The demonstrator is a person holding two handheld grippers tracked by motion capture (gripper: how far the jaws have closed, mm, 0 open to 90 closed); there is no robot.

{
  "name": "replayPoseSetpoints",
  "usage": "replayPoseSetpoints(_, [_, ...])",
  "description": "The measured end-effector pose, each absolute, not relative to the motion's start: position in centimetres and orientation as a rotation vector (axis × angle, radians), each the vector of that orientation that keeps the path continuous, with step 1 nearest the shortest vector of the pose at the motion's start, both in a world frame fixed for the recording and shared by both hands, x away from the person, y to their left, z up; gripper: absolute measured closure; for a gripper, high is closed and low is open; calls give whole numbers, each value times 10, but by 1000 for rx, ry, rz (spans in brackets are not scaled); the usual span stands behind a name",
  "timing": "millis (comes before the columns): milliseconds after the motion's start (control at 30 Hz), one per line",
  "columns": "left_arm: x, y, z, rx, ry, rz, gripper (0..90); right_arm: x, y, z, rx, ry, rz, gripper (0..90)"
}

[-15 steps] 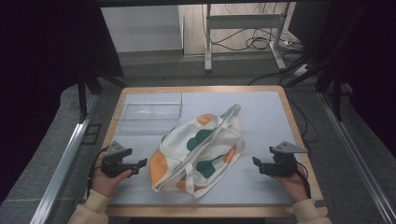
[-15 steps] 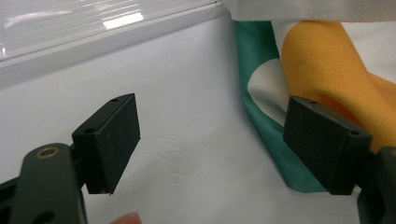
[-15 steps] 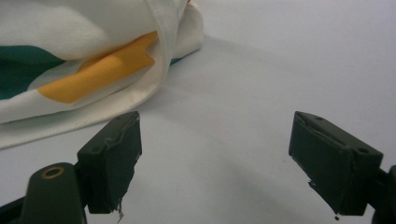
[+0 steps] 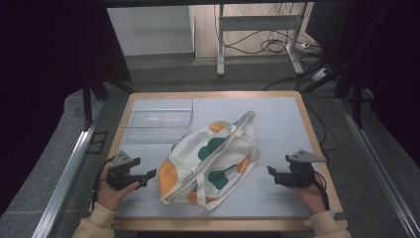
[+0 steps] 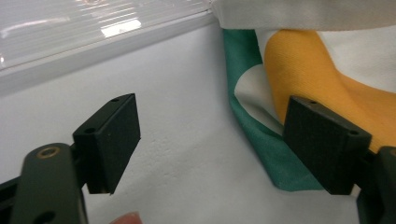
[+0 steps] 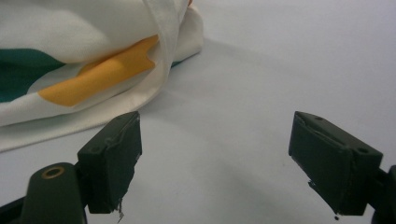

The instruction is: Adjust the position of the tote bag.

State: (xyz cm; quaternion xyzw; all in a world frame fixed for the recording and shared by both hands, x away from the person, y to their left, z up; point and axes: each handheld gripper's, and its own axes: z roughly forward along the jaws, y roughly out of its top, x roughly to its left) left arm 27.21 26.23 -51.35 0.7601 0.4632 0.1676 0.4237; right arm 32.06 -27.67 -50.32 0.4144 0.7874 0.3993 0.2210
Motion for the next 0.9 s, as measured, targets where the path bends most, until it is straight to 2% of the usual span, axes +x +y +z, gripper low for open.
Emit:
replayPoseSetpoints(233, [258,265,-500,1891,1141,467,227,327,-273,-503,1147,2182,1122,178])
replayPoseSetpoints(467, [242,263,-486,1888,1087,456,244,329,-269,-502,1128,2191,1119,178])
replayPoseSetpoints(900, [222,223,-439,1978,887,370,253,331,-267,-504,1141,2199,1100,179])
